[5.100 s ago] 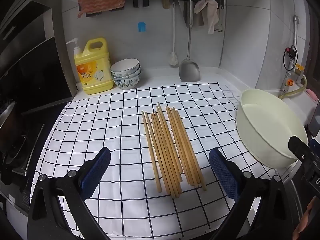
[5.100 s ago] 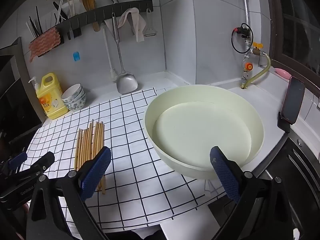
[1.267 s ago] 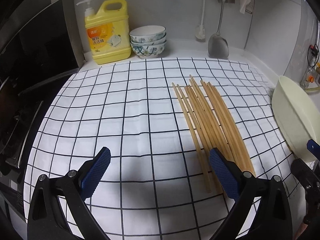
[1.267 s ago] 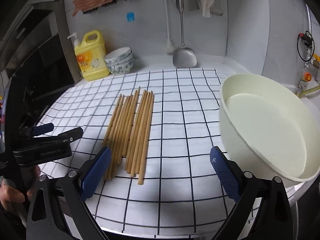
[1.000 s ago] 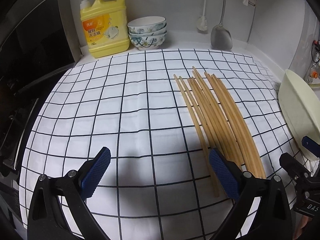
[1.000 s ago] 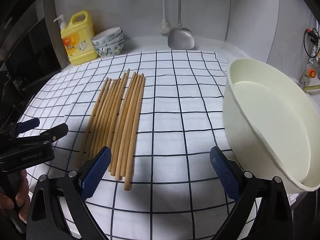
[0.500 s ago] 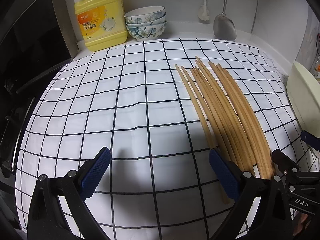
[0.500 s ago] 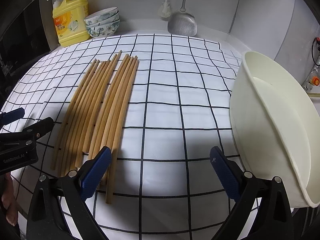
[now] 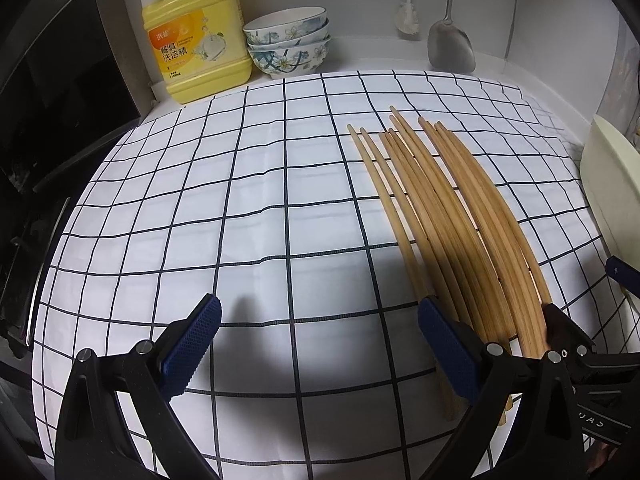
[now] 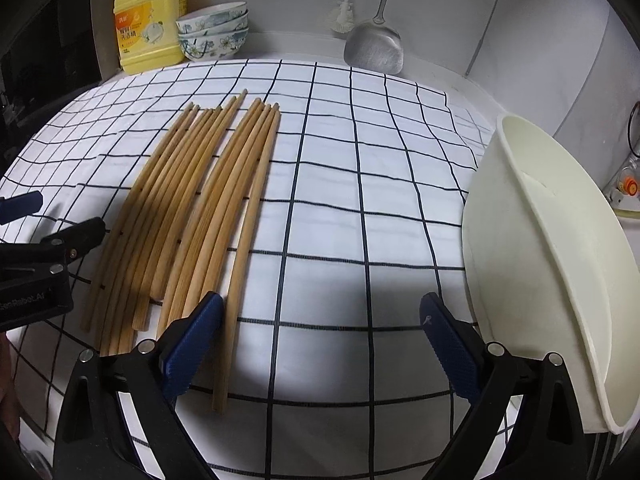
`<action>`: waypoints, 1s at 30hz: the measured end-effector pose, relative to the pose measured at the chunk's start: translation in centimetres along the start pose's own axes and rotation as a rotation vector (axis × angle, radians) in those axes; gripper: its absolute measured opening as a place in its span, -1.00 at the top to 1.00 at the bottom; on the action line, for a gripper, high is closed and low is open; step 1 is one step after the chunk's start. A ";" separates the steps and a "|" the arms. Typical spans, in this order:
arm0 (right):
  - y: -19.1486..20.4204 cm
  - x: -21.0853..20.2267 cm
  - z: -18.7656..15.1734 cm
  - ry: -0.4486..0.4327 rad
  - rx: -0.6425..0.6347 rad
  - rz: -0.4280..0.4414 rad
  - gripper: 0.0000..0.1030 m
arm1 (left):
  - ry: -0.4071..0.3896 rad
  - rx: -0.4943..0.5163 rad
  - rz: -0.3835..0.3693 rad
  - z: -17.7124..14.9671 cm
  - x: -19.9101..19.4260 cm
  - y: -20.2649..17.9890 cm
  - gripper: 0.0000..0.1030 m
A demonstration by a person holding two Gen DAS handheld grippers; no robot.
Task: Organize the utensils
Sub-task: 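Move both tools toward the chopsticks, lowering the right tool over them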
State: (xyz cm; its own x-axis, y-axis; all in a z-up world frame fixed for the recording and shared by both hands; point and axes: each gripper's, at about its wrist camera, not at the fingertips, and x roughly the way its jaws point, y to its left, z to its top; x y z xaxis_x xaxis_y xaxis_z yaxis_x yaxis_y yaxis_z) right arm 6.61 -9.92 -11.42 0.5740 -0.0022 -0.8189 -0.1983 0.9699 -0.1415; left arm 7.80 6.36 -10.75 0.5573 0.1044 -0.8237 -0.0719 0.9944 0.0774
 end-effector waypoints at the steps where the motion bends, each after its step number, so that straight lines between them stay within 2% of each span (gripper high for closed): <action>1: -0.1 0.0 0.0 0.000 0.001 0.006 -0.83 | 0.004 0.002 0.004 0.0 0.1 -0.1 -0.88; 7: -0.6 0.3 0.2 0.000 0.016 0.019 -0.83 | 0.031 0.009 0.016 0.1 0.7 -0.5 -0.88; 11: -0.8 0.4 0.0 0.001 0.028 0.031 -0.83 | 0.010 0.007 0.025 0.2 0.1 -0.5 -0.88; 15: -0.8 0.3 0.0 0.001 0.030 0.034 -0.83 | 0.006 -0.026 -0.011 0.5 -0.3 -0.1 -0.88; 21: -0.8 0.3 -0.1 0.002 0.030 0.034 -0.83 | 0.028 -0.014 -0.030 0.4 0.4 -1.0 -0.88; 30: -0.7 0.3 -0.1 0.001 0.032 0.036 -0.83 | 0.043 -0.019 -0.006 0.1 0.8 -0.5 -0.88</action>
State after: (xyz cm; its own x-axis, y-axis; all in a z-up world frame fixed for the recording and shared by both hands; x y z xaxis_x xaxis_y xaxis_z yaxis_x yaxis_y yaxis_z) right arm 6.83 -10.65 -11.57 0.5660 0.0321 -0.8238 -0.1928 0.9767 -0.0944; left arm 8.41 6.00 -11.40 0.5221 0.0976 -0.8473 -0.0845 0.9945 0.0625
